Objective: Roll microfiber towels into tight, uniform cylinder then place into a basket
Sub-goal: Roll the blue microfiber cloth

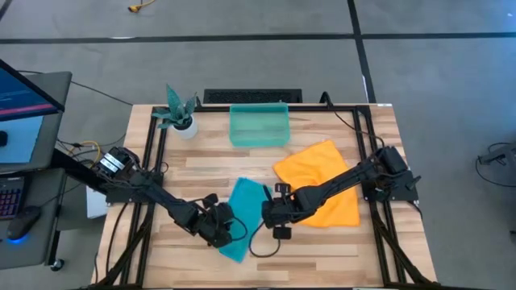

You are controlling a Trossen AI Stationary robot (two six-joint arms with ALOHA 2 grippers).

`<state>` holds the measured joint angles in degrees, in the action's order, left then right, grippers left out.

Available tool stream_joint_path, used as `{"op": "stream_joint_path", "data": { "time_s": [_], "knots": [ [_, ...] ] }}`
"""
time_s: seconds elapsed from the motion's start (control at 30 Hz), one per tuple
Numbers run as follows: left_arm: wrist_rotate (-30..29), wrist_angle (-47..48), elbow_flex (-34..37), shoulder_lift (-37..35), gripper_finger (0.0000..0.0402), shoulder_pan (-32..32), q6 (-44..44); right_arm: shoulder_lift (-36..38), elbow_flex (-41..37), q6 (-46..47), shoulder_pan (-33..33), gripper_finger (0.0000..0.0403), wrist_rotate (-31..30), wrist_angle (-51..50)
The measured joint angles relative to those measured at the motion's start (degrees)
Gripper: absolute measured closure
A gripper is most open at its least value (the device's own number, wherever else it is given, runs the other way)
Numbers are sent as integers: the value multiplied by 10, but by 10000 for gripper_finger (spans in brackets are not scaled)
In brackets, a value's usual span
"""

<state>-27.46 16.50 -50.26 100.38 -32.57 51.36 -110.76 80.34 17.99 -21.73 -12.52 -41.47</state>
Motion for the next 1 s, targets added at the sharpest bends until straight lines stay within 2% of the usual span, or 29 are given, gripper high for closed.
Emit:
{"op": "stream_joint_path", "data": {
  "time_s": [0.1, 0.33, 0.4, 0.53, 0.6, 0.7, 0.83, 1.0],
  "knots": [
    [16, 18, 0, 0, 262, 0, 21, 0, 0, 0, -8, 306, -10, -7],
    [11, 9, 31, -3, 262, 0, 68, 0, 0, 1, -14, 306, -41, -29],
    [2, 11, 38, -3, 262, 0, 117, 0, 0, 10, -13, 306, -41, -32],
    [17, 12, 41, -3, 262, 1, 277, 0, 0, 15, -8, 306, -41, -32],
    [28, -1, 42, -3, 262, -6, 305, 0, 0, 15, -6, 306, -41, -33],
    [39, -40, 37, -2, 262, -21, 273, 0, 0, 16, -6, 306, -41, -33],
    [40, -37, 11, 2, 262, -22, 161, 0, 0, 16, -6, 306, -41, -32],
    [-2, -35, -27, 3, 262, -23, 52, -1, 0, 15, -6, 306, -41, -24]
  ]
}}
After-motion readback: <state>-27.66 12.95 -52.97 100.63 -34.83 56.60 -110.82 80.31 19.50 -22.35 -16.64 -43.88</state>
